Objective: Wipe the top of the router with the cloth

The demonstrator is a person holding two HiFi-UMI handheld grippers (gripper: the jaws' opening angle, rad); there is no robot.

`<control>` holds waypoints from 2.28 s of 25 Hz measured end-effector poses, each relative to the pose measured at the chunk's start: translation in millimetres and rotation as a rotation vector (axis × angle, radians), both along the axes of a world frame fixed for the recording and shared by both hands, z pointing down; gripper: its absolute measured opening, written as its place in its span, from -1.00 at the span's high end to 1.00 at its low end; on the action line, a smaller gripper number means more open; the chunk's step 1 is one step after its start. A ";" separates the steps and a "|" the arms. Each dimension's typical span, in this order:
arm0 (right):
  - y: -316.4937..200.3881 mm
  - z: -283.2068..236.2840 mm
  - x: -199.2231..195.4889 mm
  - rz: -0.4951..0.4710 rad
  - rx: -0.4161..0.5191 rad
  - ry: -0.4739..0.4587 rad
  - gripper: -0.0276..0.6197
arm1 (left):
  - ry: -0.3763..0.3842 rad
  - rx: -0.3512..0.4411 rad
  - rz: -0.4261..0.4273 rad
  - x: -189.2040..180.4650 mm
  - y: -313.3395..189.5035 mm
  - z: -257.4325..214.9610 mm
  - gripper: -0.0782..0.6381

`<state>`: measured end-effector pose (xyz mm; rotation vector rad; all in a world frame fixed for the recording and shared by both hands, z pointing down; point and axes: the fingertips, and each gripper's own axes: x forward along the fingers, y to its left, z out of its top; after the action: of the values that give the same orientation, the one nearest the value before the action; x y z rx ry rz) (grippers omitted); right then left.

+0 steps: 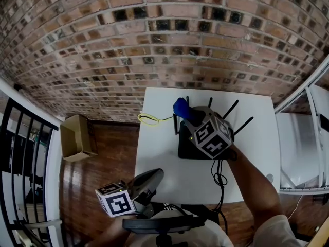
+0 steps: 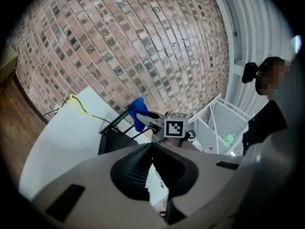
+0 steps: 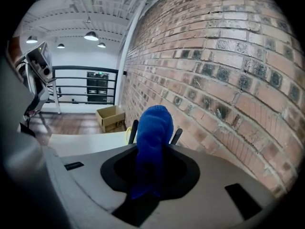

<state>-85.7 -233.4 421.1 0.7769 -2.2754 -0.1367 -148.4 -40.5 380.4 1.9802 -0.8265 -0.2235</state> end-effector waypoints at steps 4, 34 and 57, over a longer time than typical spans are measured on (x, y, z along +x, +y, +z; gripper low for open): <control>-13.7 4.8 -8.0 -0.017 -0.025 -0.008 0.59 | -0.005 -0.004 -0.029 -7.2 -0.2 -0.4 0.73; 29.0 129.8 -19.3 -0.251 -0.277 0.100 0.60 | -0.019 -0.036 -0.107 -34.5 6.3 6.8 0.73; -23.2 4.9 -15.5 0.131 0.059 -0.091 0.60 | 0.000 -0.007 -0.018 -14.8 2.0 -4.2 0.73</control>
<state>-101.3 -256.6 426.0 0.9787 -2.3058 -0.1104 -163.2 -38.5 376.2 1.9672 -0.8436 -0.2312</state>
